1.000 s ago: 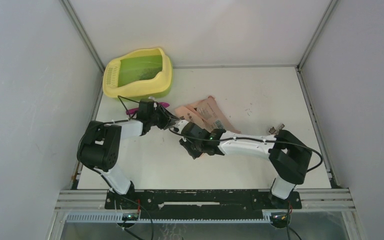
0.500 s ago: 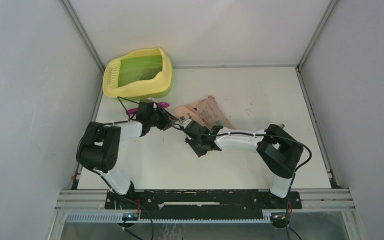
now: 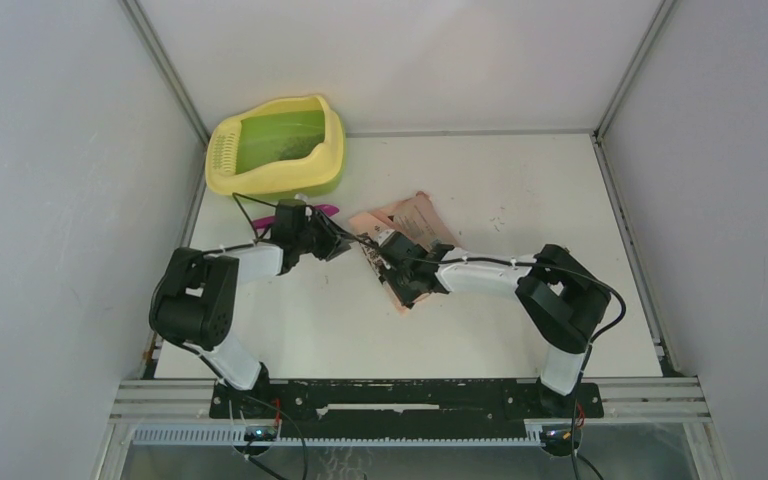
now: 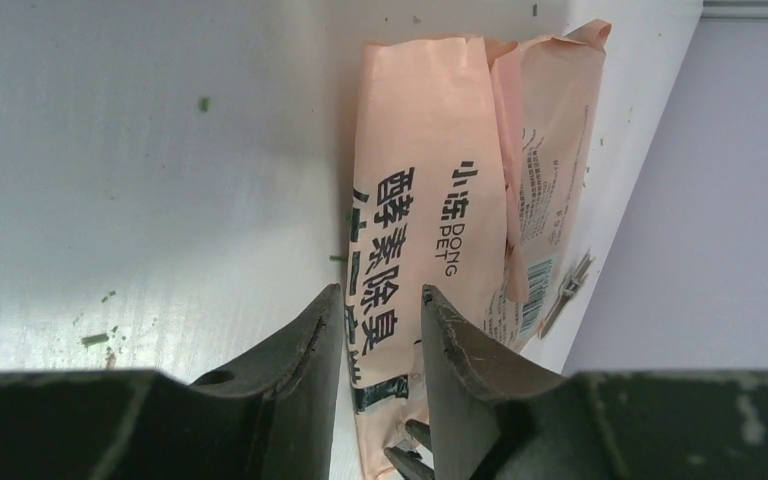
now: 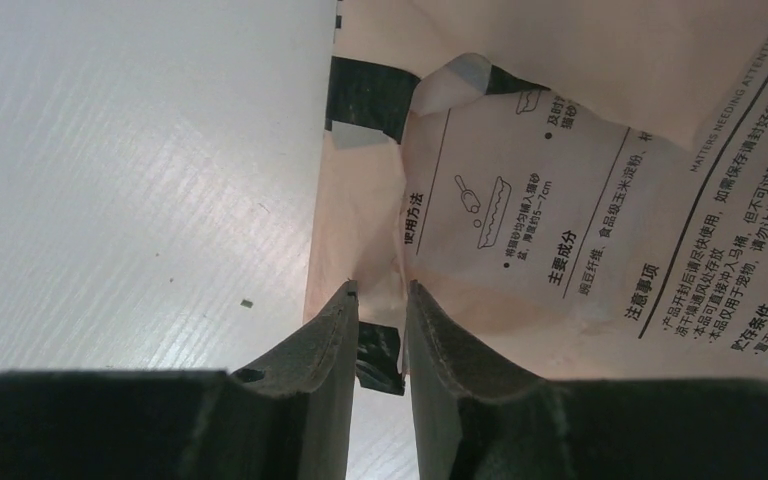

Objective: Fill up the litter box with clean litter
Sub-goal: Close the cat litter bag at the center of the board.

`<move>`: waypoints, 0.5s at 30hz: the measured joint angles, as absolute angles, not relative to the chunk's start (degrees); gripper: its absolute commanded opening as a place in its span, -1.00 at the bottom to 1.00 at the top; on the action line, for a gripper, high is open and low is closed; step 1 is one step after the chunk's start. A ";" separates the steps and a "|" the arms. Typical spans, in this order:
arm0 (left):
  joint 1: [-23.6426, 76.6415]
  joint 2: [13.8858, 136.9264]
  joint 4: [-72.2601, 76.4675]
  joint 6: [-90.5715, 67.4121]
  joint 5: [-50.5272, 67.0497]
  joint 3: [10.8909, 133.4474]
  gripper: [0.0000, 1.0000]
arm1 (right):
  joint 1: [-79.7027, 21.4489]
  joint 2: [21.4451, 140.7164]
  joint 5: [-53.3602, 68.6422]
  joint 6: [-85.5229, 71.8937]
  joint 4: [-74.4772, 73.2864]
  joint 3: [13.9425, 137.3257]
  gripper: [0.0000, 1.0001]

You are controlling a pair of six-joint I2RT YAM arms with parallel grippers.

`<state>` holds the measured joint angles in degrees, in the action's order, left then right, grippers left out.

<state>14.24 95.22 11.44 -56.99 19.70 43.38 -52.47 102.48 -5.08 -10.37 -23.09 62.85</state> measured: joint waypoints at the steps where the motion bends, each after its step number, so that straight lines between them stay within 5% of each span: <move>1: 14.24 94.91 11.46 -56.99 19.70 43.13 -0.22 | -52.42 102.48 -5.08 -10.44 -22.83 62.67 -0.35; 9: 14.24 92.14 11.31 -57.01 19.81 42.04 -0.21 | -50.02 97.30 -5.26 -11.68 -22.52 58.24 -0.29; 15: 14.28 87.66 9.85 -56.95 20.43 42.04 0.02 | -38.33 78.08 -6.00 -12.08 -24.91 53.67 0.04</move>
<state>14.28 87.66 9.85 -56.95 20.43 42.04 -38.33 78.08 -6.00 -12.08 -24.91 53.67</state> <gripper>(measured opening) 0.432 0.420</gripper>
